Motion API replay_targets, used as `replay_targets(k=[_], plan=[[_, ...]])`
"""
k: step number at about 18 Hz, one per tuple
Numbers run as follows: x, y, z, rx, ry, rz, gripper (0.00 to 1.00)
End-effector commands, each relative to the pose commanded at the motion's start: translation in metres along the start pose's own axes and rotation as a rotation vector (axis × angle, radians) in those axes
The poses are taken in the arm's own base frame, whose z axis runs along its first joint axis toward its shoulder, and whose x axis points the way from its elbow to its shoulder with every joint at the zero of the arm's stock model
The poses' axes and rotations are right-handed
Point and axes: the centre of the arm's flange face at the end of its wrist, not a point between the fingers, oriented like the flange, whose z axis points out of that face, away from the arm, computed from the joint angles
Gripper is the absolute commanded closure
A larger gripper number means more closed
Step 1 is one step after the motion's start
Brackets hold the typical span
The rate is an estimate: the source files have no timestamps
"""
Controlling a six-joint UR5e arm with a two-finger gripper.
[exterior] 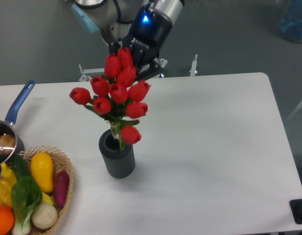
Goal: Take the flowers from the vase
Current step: 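Lift the gripped tulips straight up out of the grey vase, then carry the tulip bouquet away from the vase and hold it aloft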
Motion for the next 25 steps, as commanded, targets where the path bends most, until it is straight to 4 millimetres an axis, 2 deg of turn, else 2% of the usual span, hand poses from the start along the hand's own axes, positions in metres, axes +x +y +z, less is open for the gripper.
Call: replay_targets(k=[3,7,13,14,16,17,19,25], plan=[[-0.007,-0.005,-0.019,0.034,-0.021,-0.048,1.0],[-0.024,0.006,-0.041,0.037,-0.071,-0.092,1.0],[-0.062,0.055,-0.066,0.003,-0.144,-0.206,1.0],[-0.075,0.067,-0.068,-0.006,-0.155,-0.227,1.0],[-0.094,0.085,-0.068,-0.103,-0.211,-0.254,1.0],[-0.099,0.093,-0.069,-0.179,-0.253,-0.267,1.0],[-0.104,0.109,-0.056,-0.281,-0.274,-0.28,1.0],[-0.134,0.16,-0.042,-0.462,-0.304,-0.304,1.0]])
